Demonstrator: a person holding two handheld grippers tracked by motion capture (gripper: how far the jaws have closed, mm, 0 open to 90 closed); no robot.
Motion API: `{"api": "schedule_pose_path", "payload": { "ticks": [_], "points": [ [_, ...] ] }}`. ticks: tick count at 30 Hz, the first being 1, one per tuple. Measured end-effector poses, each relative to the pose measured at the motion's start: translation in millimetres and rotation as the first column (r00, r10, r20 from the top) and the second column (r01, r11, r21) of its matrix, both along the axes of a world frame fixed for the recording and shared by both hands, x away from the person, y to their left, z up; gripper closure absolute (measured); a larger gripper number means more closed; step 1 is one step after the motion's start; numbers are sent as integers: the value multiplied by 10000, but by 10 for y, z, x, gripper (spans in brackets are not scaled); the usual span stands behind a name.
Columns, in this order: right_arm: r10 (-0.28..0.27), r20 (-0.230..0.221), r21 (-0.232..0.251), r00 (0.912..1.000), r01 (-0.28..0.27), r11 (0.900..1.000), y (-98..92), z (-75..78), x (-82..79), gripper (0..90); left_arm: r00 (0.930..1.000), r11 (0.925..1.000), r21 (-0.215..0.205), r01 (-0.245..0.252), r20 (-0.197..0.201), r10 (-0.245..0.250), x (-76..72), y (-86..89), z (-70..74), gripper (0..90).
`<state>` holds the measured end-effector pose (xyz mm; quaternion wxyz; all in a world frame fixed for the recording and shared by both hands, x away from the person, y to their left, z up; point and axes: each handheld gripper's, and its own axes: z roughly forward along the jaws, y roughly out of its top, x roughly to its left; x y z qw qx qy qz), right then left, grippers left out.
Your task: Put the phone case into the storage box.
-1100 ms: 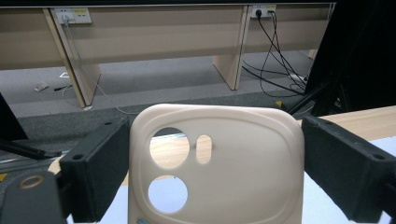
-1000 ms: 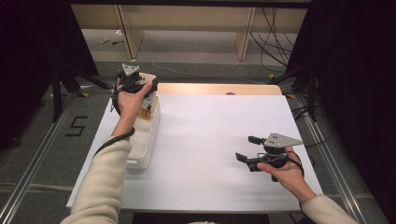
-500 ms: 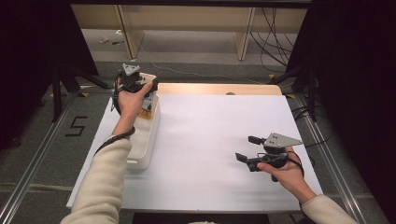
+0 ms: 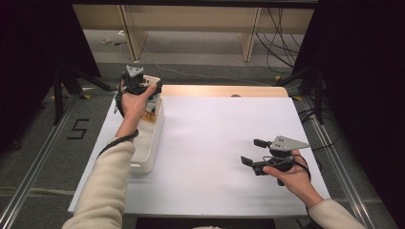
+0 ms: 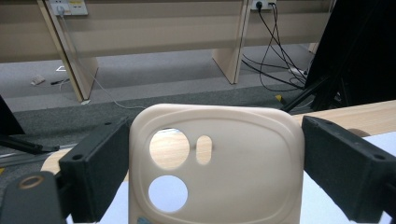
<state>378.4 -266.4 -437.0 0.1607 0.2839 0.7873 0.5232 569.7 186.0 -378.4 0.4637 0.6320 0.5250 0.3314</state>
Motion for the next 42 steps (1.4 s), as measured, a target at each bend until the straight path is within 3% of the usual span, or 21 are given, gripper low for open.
{"api": "schedule_pose_path", "payload": {
  "ticks": [42],
  "points": [
    [5, 2, 11, 10000, -5, 10000, -3, 1, 0, 155, 9990, 10000, -8, 21, -452, -22, 106, 6, -85, 106]
  ]
}}
